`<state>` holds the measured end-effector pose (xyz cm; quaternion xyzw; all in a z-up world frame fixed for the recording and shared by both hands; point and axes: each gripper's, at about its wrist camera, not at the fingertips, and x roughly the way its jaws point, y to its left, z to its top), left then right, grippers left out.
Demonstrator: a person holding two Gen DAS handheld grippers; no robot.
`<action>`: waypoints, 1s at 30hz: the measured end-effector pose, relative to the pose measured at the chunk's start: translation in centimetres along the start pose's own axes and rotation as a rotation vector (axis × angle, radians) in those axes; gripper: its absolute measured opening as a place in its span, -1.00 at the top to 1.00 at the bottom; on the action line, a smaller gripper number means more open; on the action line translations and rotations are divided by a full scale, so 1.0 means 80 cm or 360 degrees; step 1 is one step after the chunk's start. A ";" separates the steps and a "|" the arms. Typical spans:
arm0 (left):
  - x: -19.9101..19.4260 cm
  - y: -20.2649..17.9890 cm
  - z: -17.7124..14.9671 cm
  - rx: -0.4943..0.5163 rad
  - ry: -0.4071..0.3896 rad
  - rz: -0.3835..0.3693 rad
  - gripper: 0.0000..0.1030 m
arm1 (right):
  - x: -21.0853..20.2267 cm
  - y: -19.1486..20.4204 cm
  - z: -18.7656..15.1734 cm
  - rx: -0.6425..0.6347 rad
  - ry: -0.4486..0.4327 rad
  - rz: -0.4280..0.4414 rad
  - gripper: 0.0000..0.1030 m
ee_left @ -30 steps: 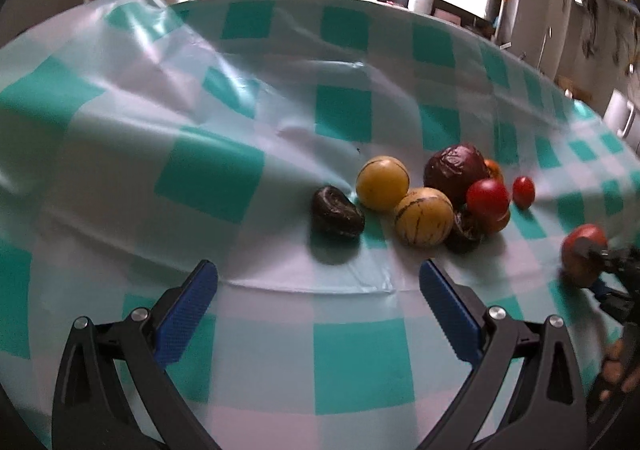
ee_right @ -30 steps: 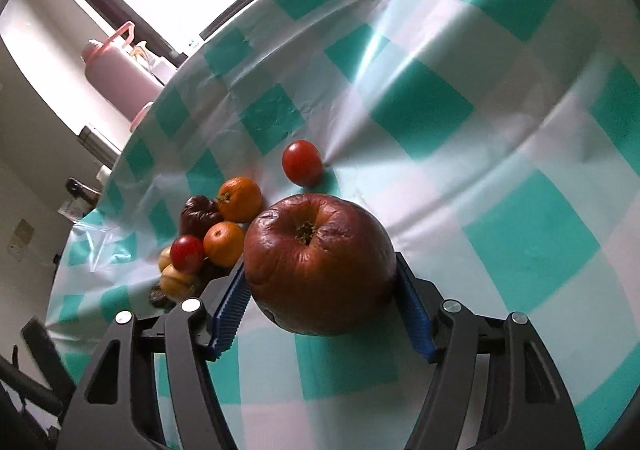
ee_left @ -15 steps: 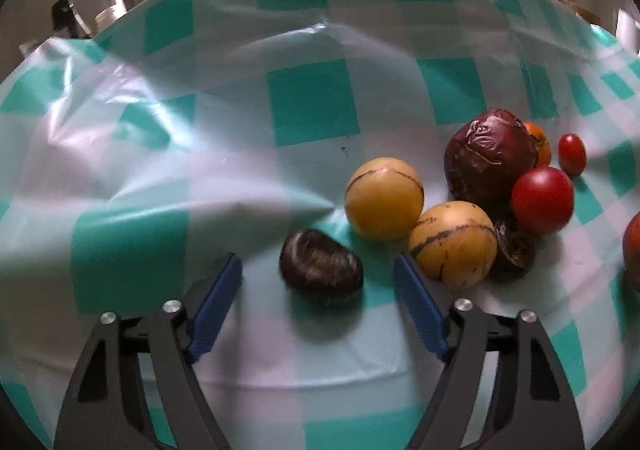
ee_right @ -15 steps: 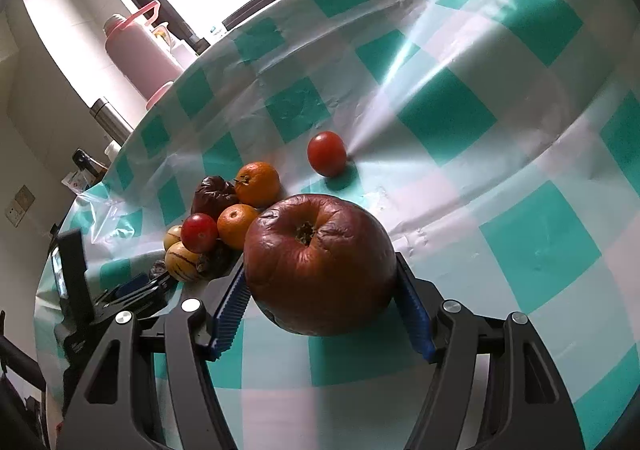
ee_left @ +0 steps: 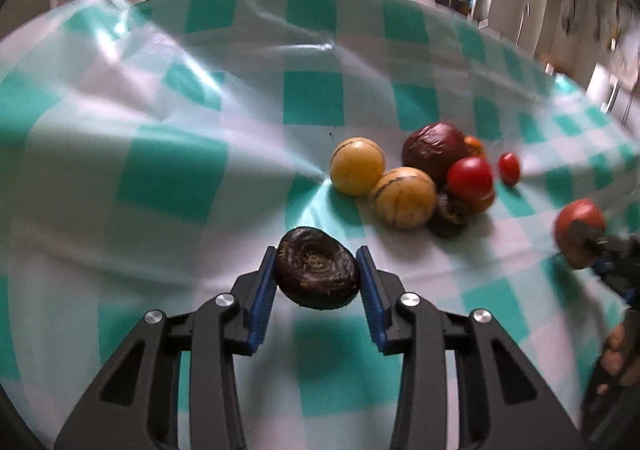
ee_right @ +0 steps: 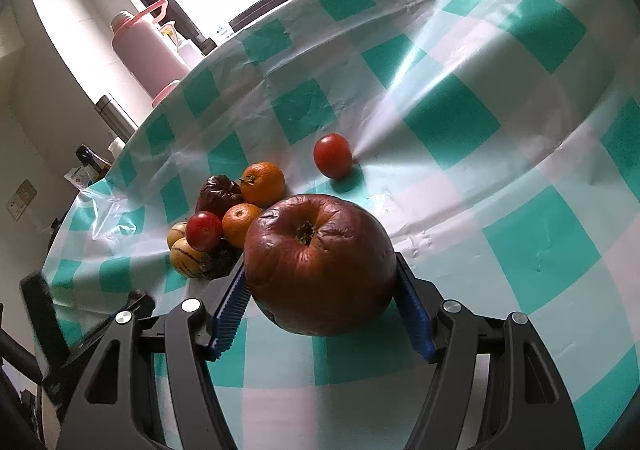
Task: Organize fruits
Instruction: 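Grasp the dark brown wrinkled fruit with the left gripper while the right gripper holds the apple, then carry the apple and brown fruit in both grippers down toward the white box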
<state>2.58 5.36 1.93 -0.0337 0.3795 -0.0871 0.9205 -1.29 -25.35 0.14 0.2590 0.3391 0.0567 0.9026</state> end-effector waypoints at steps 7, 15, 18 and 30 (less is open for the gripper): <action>-0.022 -0.012 -0.011 -0.0003 -0.0077 -0.0031 0.23 | 0.000 0.003 -0.001 -0.0018 0.0002 0.0010 -0.30; -0.048 -0.017 -0.012 0.0017 -0.0143 -0.0022 0.23 | -0.011 0.004 -0.009 -0.0012 0.0013 0.0086 -0.30; -0.065 -0.025 -0.021 0.0028 -0.0182 -0.0023 0.23 | -0.026 0.000 -0.020 0.0025 0.0017 0.0137 -0.30; -0.104 -0.093 -0.070 0.0195 -0.0211 -0.0064 0.23 | -0.097 -0.017 -0.060 -0.0020 0.0010 0.0245 -0.30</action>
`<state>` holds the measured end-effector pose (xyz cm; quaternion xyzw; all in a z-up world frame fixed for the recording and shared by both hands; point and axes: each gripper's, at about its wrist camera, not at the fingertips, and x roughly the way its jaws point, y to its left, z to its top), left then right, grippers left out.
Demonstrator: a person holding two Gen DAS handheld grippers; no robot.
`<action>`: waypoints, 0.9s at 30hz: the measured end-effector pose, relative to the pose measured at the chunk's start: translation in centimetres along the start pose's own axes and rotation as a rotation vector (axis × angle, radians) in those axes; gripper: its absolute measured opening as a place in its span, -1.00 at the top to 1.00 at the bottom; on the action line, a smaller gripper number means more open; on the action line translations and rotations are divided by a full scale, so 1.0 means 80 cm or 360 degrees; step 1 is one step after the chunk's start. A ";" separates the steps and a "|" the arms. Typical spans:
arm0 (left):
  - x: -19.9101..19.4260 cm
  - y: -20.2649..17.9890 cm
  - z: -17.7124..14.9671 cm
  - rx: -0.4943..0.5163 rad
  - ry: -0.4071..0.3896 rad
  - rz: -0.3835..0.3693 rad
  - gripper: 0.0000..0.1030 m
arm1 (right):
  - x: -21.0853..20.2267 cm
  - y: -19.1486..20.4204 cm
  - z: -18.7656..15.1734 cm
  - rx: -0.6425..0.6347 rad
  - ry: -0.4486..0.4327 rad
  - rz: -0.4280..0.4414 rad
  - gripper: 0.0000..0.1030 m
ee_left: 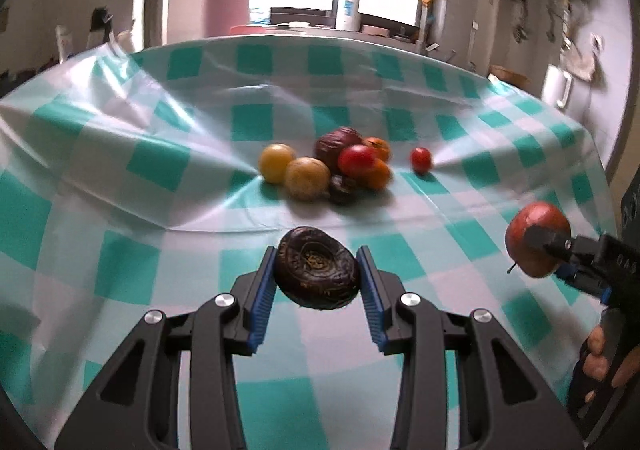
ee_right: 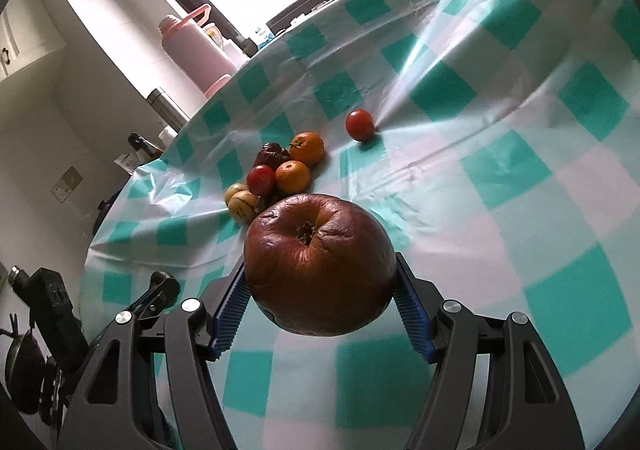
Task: Organize fruits
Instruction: 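Carry the apple and brown fruit in both grippers down toward the white box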
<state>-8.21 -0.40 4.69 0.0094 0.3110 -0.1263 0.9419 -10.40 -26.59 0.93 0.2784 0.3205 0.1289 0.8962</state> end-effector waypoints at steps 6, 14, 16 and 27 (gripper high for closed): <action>-0.005 -0.062 -0.014 0.0177 0.0029 -0.0056 0.23 | -0.050 -0.019 -0.013 -0.0051 -0.0049 -0.0025 -0.30; -0.024 -0.153 -0.035 0.0413 0.0042 -0.0191 0.22 | -0.123 -0.055 -0.039 -0.0114 -0.0145 -0.0063 -0.30; -0.031 -0.177 -0.042 0.0480 0.0044 -0.0231 0.22 | -0.139 -0.066 -0.045 -0.0110 -0.0175 -0.0070 -0.30; -0.051 -0.288 -0.091 0.0827 0.0096 -0.0412 0.22 | -0.240 -0.138 -0.077 -0.0044 -0.0388 -0.0154 -0.30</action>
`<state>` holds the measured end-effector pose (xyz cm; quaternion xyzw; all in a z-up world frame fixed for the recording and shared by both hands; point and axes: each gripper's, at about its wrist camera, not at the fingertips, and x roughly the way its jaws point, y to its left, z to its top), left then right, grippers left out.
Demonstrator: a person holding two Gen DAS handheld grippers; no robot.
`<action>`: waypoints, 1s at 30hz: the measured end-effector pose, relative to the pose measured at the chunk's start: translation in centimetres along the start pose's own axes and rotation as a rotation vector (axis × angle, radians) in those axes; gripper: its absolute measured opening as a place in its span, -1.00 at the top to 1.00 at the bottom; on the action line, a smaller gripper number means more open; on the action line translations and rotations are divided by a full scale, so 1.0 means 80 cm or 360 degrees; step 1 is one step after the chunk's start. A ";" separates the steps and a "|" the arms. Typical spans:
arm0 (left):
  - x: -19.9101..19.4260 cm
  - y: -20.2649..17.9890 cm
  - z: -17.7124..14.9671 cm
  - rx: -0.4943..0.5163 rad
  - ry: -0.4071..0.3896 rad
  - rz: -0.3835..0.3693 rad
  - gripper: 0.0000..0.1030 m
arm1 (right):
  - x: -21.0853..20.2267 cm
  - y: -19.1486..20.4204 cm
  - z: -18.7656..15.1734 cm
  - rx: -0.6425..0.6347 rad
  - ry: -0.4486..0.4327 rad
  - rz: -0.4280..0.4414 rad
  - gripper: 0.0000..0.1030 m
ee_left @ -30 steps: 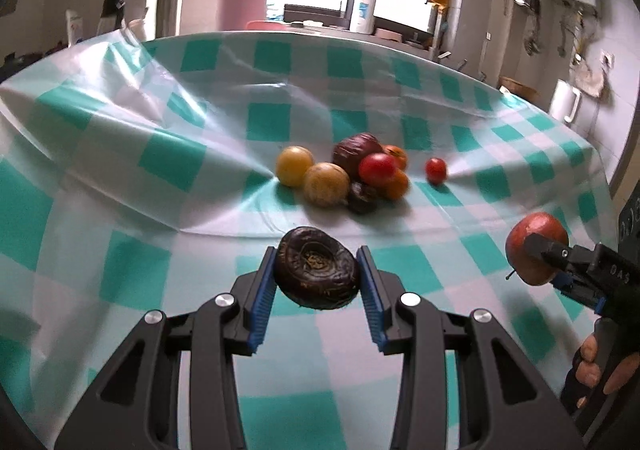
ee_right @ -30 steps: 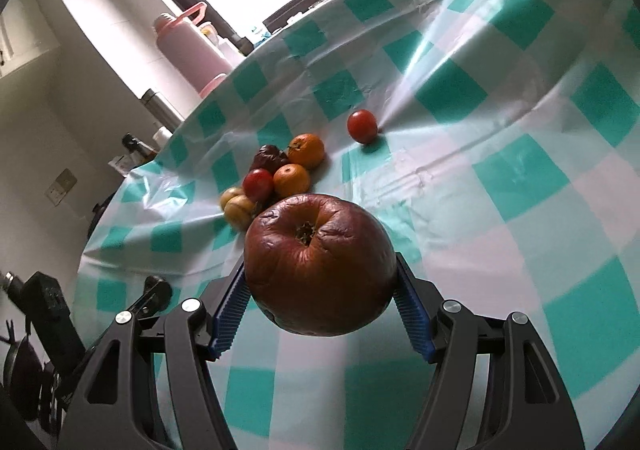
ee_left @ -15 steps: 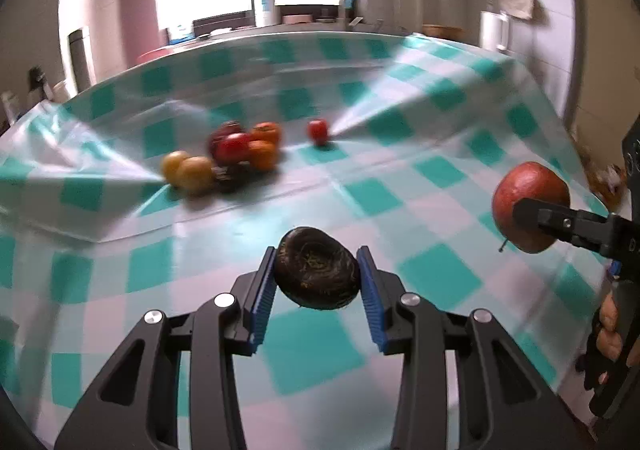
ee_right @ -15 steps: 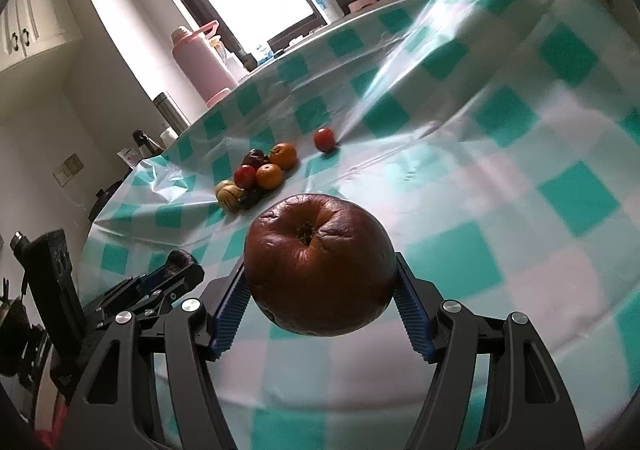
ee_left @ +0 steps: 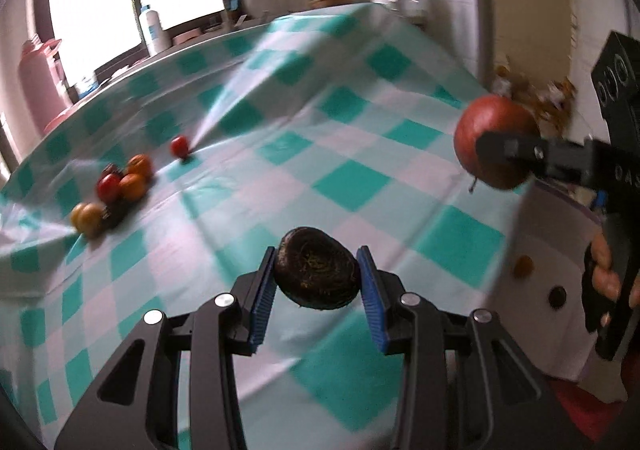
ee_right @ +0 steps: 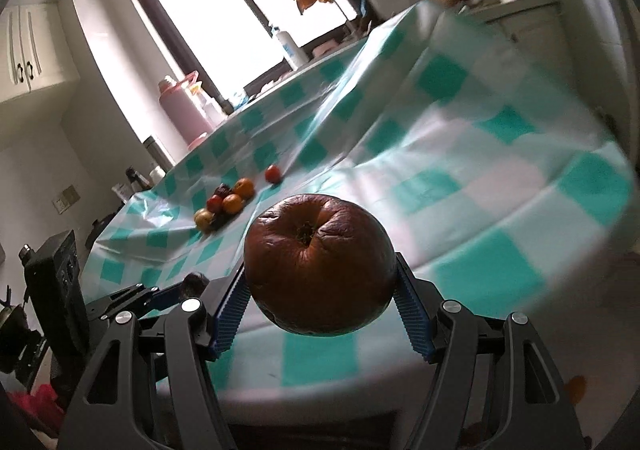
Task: Organize fruits
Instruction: 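Carry the apple and brown fruit in both grippers down toward the white box, then open both grippers to drop the brown fruit and apple in the box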
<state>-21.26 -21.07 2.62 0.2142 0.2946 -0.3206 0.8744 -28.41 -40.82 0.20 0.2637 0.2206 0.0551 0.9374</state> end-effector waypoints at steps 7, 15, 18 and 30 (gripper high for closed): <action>0.007 -0.064 0.007 0.0201 0.0020 -0.0088 0.22 | -0.044 -0.059 -0.008 0.0081 -0.0093 -0.0164 -0.30; 0.010 -0.145 0.012 0.0440 0.0023 -0.0252 0.22 | -0.079 -0.126 -0.037 0.0193 -0.0094 -0.0390 -0.30; 0.015 -0.183 0.008 0.0548 0.0058 -0.0358 0.22 | -0.080 -0.148 -0.048 0.0234 -0.0043 -0.0491 -0.30; 0.161 -0.273 -0.049 0.0629 0.0660 -0.0635 0.23 | -0.013 -0.224 -0.103 0.0456 0.0409 -0.0807 -0.30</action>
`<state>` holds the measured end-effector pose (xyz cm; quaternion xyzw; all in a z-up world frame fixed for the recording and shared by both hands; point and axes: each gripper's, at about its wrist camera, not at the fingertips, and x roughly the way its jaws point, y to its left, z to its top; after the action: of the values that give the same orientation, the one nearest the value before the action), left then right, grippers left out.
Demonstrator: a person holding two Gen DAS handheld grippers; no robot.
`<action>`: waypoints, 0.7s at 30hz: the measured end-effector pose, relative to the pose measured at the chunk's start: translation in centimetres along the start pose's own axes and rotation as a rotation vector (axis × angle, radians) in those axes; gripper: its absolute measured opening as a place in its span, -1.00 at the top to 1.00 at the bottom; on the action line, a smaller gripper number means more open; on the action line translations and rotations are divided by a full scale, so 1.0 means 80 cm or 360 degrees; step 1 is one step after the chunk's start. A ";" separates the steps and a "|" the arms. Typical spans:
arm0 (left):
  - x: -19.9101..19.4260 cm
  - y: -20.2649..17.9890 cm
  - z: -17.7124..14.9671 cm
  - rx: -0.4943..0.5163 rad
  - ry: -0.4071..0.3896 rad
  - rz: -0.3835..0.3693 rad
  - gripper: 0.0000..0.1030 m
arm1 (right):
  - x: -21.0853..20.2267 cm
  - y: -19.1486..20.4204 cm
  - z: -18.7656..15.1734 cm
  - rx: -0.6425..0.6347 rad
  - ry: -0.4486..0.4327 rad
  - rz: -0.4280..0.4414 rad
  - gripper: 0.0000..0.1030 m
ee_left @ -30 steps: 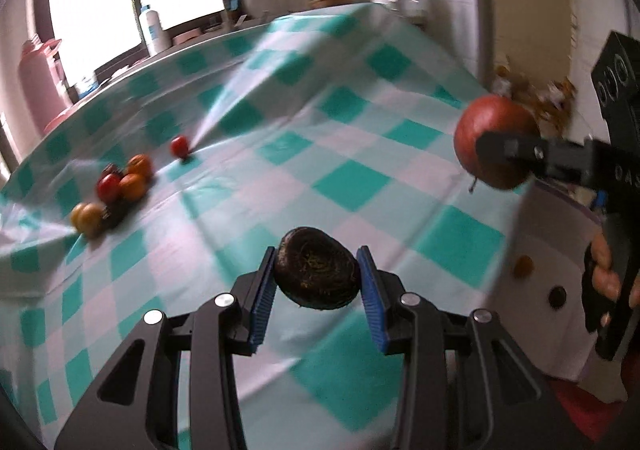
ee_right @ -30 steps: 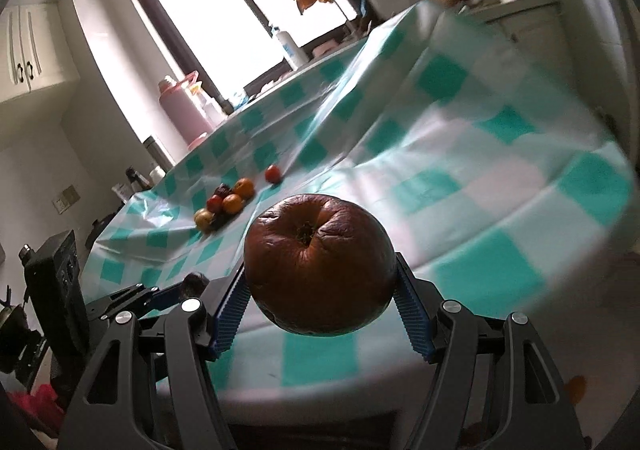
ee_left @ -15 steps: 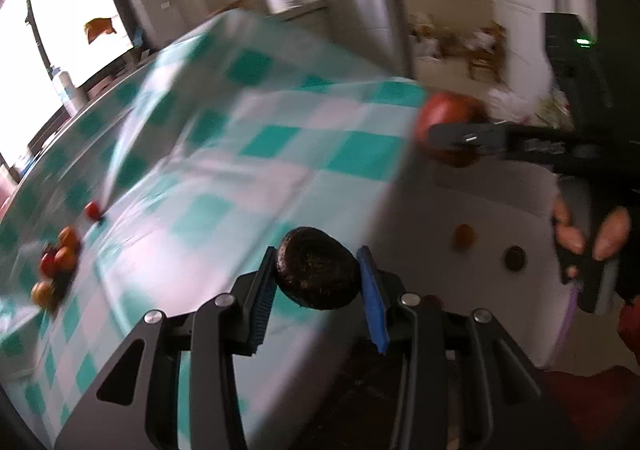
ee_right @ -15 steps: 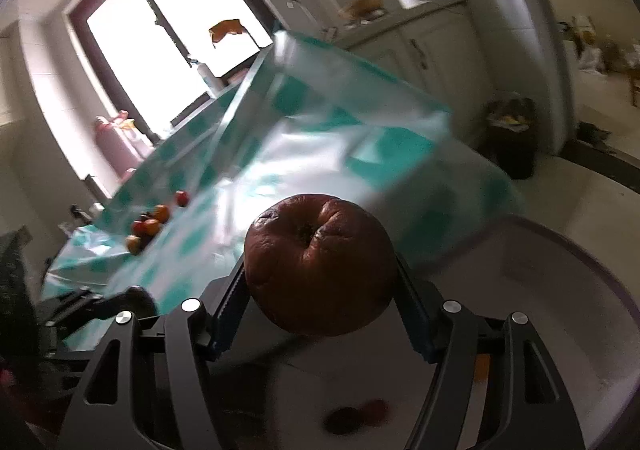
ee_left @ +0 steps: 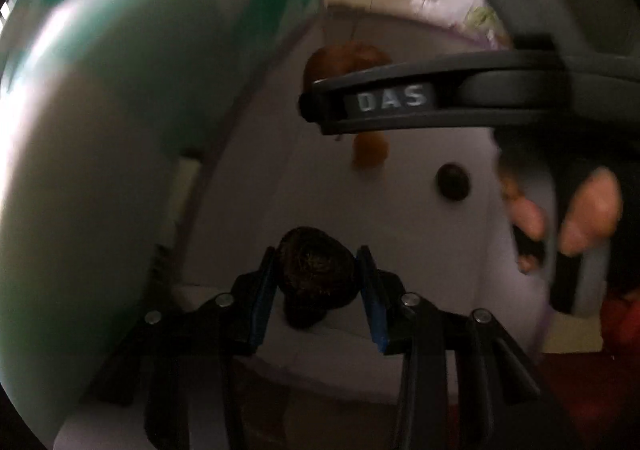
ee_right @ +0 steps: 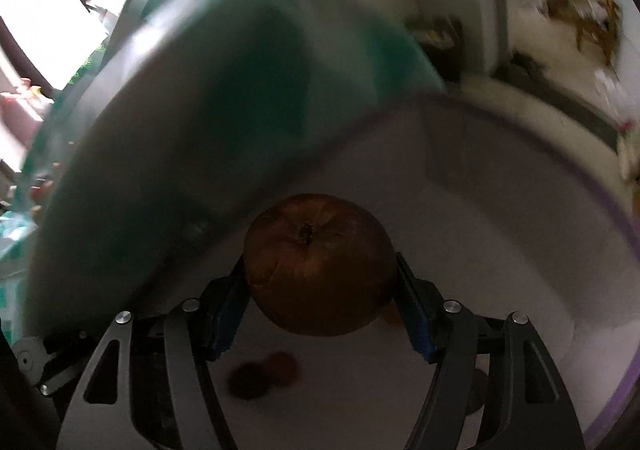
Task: Organize fruits
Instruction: 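Open both grippers to drop the brown fruit and apple in the box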
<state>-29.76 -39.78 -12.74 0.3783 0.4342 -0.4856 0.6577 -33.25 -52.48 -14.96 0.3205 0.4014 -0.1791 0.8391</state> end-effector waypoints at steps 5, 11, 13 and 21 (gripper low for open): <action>0.041 0.006 0.006 -0.0057 0.0100 -0.0012 0.23 | 0.020 -0.024 -0.006 0.0120 0.0070 0.0006 -0.30; 0.053 -0.030 0.011 0.0099 0.0082 -0.0106 0.21 | 0.029 -0.029 0.011 0.0069 0.0034 -0.0112 -0.30; 0.062 -0.043 0.008 0.0183 0.0115 -0.0114 0.21 | 0.040 -0.030 0.011 0.0075 0.0070 -0.0143 -0.30; 0.074 -0.053 0.005 0.0244 0.0156 -0.0097 -0.17 | 0.060 -0.033 0.002 0.0103 0.0134 -0.0159 -0.32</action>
<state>-32.90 -43.02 -18.47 0.4373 0.4386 -0.5182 0.5897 -31.72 -54.73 -19.71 0.3344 0.4458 -0.2200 0.8006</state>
